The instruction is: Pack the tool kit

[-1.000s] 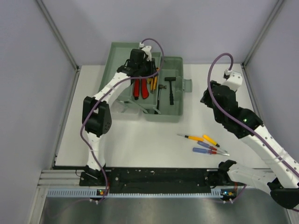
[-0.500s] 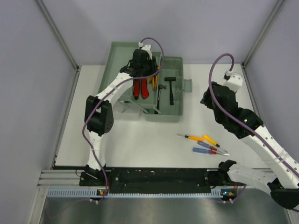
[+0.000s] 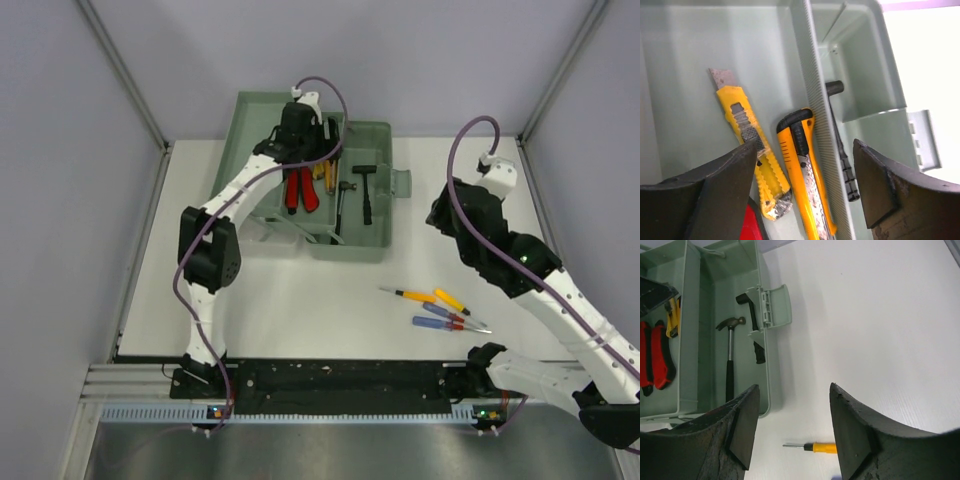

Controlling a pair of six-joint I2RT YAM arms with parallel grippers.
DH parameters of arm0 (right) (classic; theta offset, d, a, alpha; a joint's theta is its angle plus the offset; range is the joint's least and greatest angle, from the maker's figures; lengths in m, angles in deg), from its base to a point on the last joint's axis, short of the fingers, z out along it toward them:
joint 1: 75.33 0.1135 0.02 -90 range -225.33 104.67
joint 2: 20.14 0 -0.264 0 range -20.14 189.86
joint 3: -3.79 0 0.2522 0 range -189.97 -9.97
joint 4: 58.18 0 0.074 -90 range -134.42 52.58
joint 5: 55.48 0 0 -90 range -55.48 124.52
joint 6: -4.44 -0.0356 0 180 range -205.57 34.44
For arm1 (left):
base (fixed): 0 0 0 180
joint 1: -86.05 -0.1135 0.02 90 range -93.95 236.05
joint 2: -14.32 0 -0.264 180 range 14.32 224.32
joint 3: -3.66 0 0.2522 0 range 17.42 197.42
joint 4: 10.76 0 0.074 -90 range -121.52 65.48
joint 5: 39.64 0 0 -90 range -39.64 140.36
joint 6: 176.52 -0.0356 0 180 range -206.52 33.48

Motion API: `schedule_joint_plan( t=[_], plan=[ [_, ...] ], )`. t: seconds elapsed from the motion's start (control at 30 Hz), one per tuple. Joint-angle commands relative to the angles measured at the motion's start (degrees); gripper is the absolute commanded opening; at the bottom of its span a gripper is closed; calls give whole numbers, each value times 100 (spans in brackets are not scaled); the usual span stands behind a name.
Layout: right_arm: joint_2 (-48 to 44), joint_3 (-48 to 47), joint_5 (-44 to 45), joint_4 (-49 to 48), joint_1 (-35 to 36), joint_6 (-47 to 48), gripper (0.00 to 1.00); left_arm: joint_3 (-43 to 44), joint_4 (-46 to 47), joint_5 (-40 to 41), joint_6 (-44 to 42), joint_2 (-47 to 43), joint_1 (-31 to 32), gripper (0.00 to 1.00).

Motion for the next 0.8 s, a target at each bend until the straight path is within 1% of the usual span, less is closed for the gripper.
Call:
schedule_joint_plan(
  t=[0.0,0.17,0.27,0.33,0.37,0.43,0.5,0.53,0.6,0.67,0.73,0.77],
  plan=[
    [-71,200,-254,200,-60,-307,58,354,343,-251,-72,-979,-85,83],
    [-158,586,-763,534,-69,-895,61,224,431,-577,-160,-1664,-137,98],
    [-220,824,-1079,806,-95,-1221,64,-250,694,-797,-29,-2113,-295,99],
    [-255,982,-1256,964,-148,-1396,64,-435,686,-806,313,-2359,-462,99],
    [-273,1043,-1343,1035,-183,-1476,66,-471,625,-954,489,-2465,-602,99],
    [-316,1227,-1554,1123,-305,-1643,67,-620,510,-1401,1076,-2649,-962,99],
    [-360,1412,-1800,1176,-490,-1810,68,-1005,789,-2426,1683,-2851,-1462,99],
    [-387,1561,-1932,1202,-613,-1924,68,-1251,1017,-2858,2042,-3018,-1830,99],
    [-448,1781,-2090,1229,-833,-2178,68,-1691,1414,-3746,2353,-3247,-2280,99],
    [-457,2001,-2231,1220,-1078,-2407,67,-1746,1040,-3751,2013,-3467,-2579,99],
    [-414,2151,-2398,1212,-1333,-2601,66,-1624,241,-3200,1198,-3730,-2590,99],
    [-361,2204,-2442,1211,-1430,-2680,66,-1632,3,-2875,924,-3844,-2590,99]
  ],
)
